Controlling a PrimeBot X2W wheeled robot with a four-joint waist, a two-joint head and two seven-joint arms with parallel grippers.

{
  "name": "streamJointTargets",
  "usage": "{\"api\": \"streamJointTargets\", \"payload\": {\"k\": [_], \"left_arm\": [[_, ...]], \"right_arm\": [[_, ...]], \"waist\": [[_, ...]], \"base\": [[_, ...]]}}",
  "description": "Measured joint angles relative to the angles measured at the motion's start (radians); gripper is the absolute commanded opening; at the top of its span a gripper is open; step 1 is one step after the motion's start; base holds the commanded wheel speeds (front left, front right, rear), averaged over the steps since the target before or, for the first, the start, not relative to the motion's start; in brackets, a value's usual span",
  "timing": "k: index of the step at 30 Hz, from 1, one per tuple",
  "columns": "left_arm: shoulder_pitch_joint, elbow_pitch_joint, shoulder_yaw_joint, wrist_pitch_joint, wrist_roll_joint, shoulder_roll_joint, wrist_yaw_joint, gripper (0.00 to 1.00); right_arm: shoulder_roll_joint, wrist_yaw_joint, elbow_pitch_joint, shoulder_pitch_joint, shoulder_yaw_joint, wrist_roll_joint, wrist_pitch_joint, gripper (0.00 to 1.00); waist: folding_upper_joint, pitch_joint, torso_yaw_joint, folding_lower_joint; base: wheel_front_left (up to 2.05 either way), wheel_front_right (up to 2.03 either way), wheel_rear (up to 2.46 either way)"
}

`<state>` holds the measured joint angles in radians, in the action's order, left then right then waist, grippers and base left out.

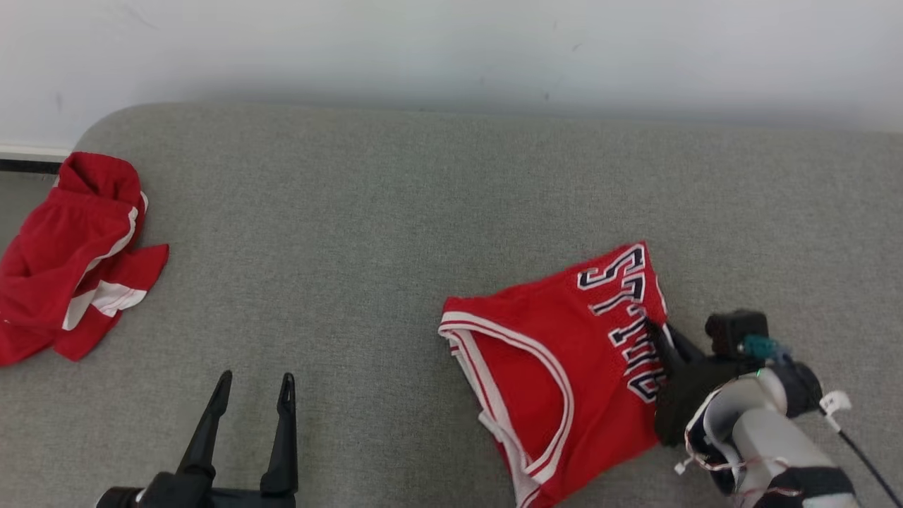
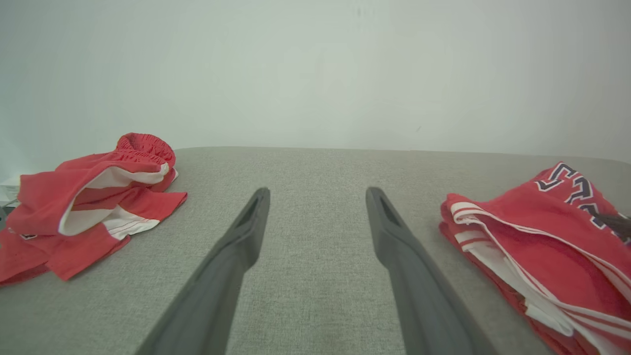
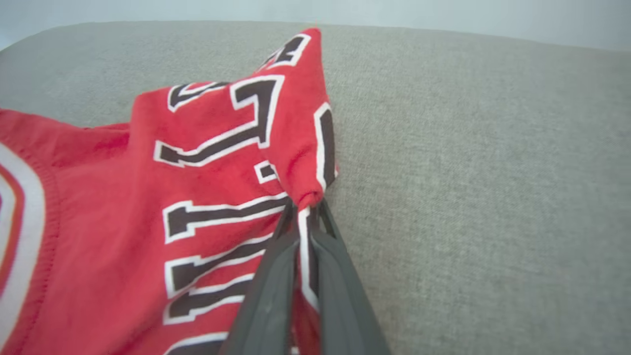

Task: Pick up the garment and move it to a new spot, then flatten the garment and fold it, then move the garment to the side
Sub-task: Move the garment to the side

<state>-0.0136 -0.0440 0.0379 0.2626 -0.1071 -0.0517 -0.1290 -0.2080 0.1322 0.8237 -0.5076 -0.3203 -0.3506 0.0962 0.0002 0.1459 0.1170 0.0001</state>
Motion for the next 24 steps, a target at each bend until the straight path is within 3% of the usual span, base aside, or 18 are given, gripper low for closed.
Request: {"api": "streamJointTargets", "payload": {"k": [12,24], "left_arm": [[0.139,0.027,-0.005,0.000,0.008,0.000,0.005,1.00],[0.184,0.066,-0.007,0.000,0.042,-0.044,0.004,1.00]], "right_arm": [[-0.166,0.000,0.006,-0.299,-0.032,-0.004,-0.029,0.00],[-0.346,0.000,-0.005,-0.473,-0.101,-0.014,-0.062,0.00]], "waist": [[0.0001,0.184,-0.045,0.0002],[0.0000,0.313,-0.175,0.0002]], "base": [[0.00,0.00,0.00],[0.00,0.00,0.00]]}}
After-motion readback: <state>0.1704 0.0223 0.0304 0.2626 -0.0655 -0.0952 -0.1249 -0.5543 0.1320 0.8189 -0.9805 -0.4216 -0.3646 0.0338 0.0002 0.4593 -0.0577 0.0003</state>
